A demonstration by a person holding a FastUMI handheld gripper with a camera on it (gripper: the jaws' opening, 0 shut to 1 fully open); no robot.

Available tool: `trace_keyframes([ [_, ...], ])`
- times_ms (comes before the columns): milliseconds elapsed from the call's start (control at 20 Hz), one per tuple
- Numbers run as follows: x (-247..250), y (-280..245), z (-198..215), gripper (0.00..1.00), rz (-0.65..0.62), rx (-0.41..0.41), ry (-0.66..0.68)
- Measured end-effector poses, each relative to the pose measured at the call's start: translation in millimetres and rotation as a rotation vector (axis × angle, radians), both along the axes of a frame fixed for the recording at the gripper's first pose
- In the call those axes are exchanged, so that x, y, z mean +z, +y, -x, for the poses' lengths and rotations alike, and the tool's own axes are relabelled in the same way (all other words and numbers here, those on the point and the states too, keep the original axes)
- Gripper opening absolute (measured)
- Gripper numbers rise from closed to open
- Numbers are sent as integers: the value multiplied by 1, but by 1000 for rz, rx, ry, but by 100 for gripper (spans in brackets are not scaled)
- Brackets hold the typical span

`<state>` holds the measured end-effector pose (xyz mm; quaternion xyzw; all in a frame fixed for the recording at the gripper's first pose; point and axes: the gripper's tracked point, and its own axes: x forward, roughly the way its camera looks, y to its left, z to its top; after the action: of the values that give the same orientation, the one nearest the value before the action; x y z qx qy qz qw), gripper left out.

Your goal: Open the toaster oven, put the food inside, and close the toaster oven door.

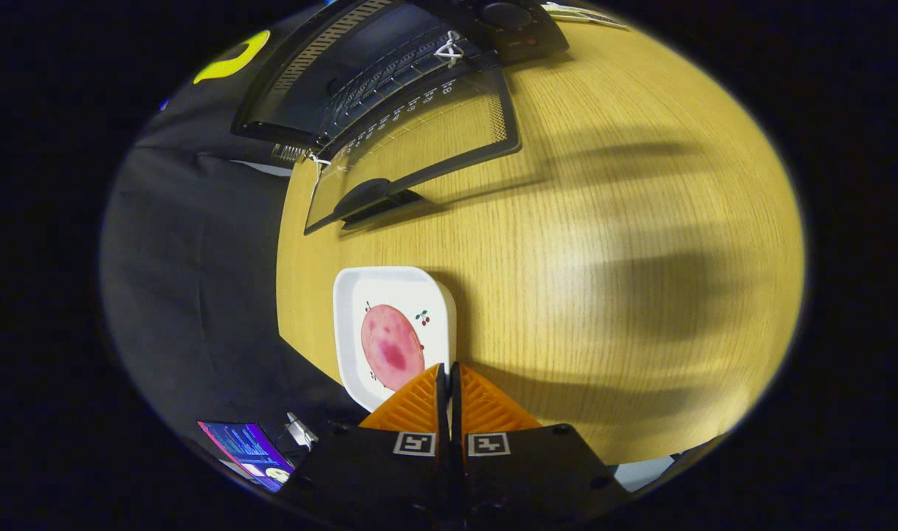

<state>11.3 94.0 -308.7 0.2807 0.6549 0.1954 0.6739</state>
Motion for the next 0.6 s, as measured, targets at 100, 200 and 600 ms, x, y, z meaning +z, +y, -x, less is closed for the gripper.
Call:
trace_keyframes([
  [100, 13, 10, -2, 2, -37, -34, -20],
  [200, 28, 21, -9, 2, -76, -88, -41],
  [600, 67, 42, -66, 2, -127, -391, -146],
])
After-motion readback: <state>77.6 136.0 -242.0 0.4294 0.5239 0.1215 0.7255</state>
